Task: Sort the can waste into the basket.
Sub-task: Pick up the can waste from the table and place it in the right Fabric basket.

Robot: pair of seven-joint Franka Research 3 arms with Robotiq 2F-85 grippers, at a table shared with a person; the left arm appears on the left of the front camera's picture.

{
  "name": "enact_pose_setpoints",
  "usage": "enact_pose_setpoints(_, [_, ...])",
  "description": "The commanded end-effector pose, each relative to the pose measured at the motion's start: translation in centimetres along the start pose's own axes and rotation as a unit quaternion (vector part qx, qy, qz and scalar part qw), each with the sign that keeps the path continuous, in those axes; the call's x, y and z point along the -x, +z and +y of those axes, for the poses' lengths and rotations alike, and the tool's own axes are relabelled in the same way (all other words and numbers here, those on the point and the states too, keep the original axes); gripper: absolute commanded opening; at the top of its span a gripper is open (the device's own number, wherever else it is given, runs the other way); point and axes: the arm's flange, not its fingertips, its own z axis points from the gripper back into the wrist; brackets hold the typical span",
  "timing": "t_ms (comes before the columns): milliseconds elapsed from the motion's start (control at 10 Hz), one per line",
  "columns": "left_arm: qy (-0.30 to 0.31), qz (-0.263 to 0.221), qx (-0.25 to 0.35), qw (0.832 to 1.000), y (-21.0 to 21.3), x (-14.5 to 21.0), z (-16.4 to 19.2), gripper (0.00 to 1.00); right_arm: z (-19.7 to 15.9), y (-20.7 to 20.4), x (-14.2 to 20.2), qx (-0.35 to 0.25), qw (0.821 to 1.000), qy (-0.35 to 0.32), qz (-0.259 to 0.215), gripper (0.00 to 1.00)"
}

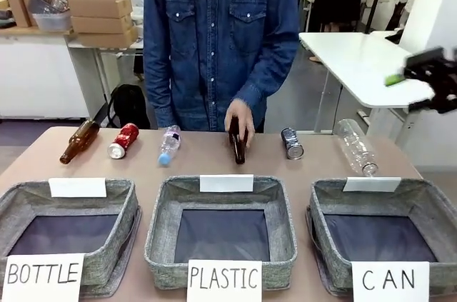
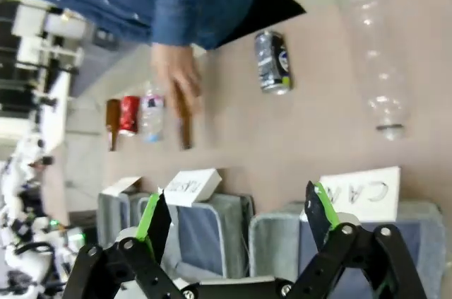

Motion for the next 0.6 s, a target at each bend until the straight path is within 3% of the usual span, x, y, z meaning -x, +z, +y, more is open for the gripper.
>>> enact_pose_setpoints(0, [-0.013, -0.007, 0.008, 1.000, 0.1, -0.3, -0.2, 1.00, 1.7, -5.0, -3.0, 0.066, 0.996, -0.001, 0.055, 1.00])
enact_pose_setpoints(100, [-0.013, -0.007, 0.008, 1.000, 0.1, -0.3, -0.2, 1.00, 2.7, -8.0, -3.4, 0.092, 0.992, 0.007, 0.081, 1.00])
enact_pose_setpoints(200, [-0.013, -0.007, 0.008, 1.000, 0.1, -0.3, -0.2, 1.00, 2.4, -8.3, -3.7, 0.080, 0.992, 0.008, 0.095, 1.00])
enact_pose_setpoints(300, [-0.013, -0.007, 0.008, 1.000, 0.1, -0.3, -0.2, 1.00, 0.3, -5.3, -3.9, -0.024, 0.989, 0.023, 0.142, 1.00])
enact_pose_setpoints(400, [-0.013, -0.007, 0.008, 1.000, 0.1, -0.3, -0.2, 1.00, -2.8, -1.7, -3.7, -0.085, 0.985, -0.001, 0.149, 1.00])
enact_pose_setpoints(500, [-0.013, -0.007, 0.008, 1.000, 0.1, -0.3, -0.2, 1.00, -4.7, 0.6, -2.9, -0.072, 0.990, -0.018, 0.119, 1.00])
